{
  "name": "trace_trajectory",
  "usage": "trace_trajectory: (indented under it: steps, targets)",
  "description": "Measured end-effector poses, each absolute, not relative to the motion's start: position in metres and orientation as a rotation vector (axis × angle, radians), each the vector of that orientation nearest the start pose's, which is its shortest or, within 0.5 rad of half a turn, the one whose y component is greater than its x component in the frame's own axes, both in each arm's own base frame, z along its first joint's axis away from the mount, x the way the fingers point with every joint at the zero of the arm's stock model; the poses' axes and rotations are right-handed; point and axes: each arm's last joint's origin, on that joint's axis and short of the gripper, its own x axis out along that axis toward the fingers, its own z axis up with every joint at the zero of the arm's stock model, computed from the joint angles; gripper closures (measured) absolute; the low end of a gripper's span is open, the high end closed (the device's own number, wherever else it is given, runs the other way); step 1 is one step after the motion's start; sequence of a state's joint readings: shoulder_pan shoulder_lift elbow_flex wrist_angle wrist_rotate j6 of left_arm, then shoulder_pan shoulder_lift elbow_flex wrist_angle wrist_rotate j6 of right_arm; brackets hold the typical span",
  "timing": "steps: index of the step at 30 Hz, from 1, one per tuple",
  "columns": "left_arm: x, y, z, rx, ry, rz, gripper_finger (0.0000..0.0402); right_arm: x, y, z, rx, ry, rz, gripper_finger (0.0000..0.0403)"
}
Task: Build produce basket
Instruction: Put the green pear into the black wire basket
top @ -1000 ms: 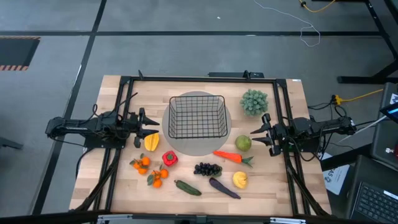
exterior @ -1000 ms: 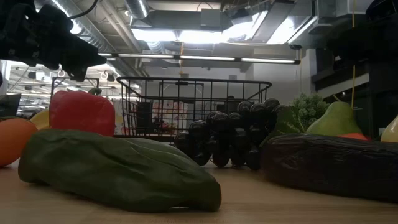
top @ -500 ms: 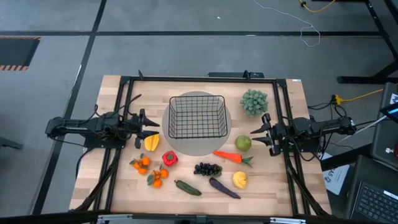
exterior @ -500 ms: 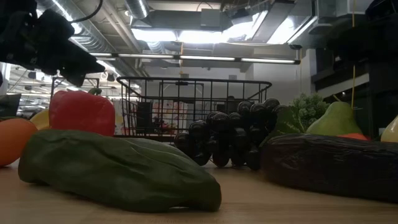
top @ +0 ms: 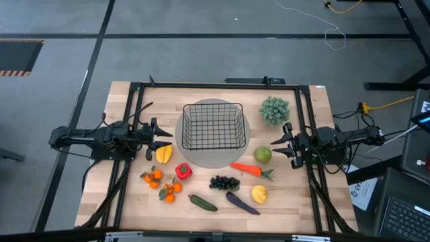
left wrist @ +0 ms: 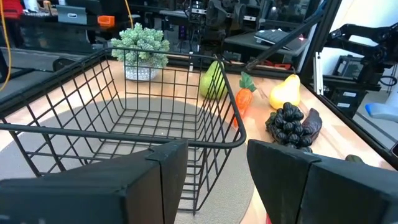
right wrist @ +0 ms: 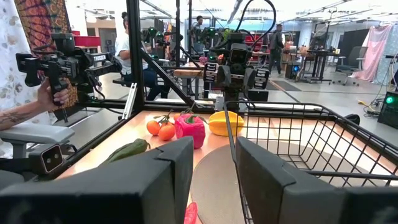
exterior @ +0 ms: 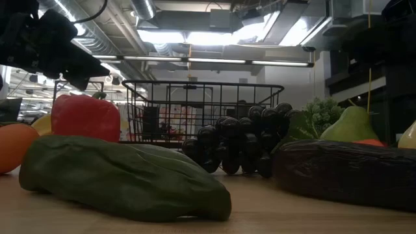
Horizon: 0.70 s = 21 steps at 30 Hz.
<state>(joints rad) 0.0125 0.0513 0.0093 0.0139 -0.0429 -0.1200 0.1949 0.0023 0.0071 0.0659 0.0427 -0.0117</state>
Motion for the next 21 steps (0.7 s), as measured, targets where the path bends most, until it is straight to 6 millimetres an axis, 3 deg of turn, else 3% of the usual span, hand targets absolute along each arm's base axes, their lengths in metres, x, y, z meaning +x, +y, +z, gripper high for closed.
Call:
trace_trajectory:
  steps: [15, 21]
  targets:
    - [0.1003, 0.0025, 0.1639, -0.119, 0.026, 0.057, 0.0245, 0.0957, 0.0164, 0.1722, 0.007, -0.071, 0.110, 0.0281]
    - [0.1003, 0.0025, 0.1638, -0.119, 0.027, 0.057, 0.0245, 0.0958, 0.0158, 0.1717, 0.091, -0.062, 0.092, 0.0281]
